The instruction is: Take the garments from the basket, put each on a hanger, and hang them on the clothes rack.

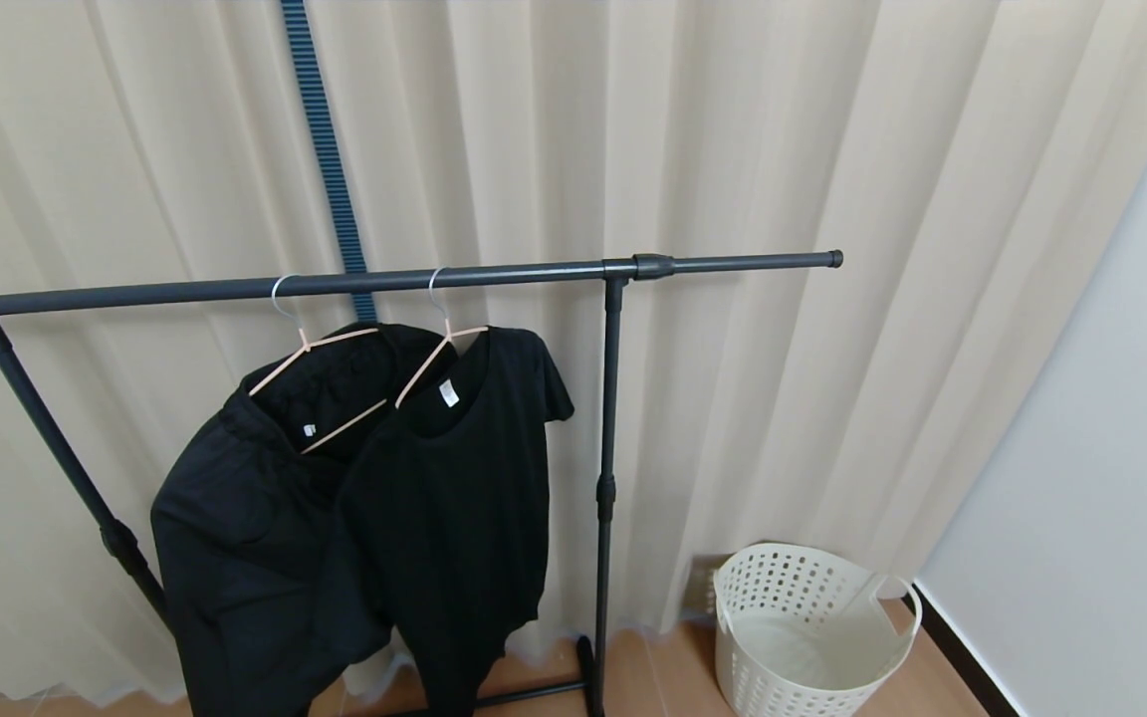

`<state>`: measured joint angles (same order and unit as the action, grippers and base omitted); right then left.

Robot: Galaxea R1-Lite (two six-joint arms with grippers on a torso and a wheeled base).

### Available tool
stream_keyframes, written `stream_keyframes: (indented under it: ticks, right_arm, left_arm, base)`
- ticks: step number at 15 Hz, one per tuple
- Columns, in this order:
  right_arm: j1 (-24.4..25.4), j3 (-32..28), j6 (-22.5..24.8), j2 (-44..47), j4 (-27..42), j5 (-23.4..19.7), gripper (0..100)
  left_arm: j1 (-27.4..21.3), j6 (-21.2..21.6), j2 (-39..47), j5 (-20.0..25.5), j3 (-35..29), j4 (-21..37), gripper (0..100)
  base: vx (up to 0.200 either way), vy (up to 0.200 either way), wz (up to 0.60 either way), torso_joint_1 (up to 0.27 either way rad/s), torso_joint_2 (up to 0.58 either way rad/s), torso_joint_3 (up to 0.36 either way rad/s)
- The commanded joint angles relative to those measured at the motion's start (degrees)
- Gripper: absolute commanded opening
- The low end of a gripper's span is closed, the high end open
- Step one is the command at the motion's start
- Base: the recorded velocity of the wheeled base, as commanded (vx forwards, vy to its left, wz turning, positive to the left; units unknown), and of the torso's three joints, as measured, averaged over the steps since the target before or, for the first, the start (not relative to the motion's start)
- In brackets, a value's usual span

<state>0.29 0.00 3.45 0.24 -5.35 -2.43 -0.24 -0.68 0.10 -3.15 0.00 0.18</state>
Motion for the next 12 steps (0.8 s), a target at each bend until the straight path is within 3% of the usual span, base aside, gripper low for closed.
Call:
stream_keyframes:
  ticks: [1,12]
  right_arm:
    - [-0.03,0.00,-0.02,0.11,-0.01,-0.04,100]
    - [-0.03,0.00,-0.02,0.11,-0.01,-0.04,100]
  left_arm:
    - [0.07,-0.02,-0.01,-0.02,0.00,-0.01,100]
    - [0.07,-0.02,-0.01,-0.02,0.00,-0.01,100]
  base:
    - [0.000,0.000,0.00,0.000,0.00,0.000]
    - [0.000,0.000,0.00,0.000,0.00,0.000]
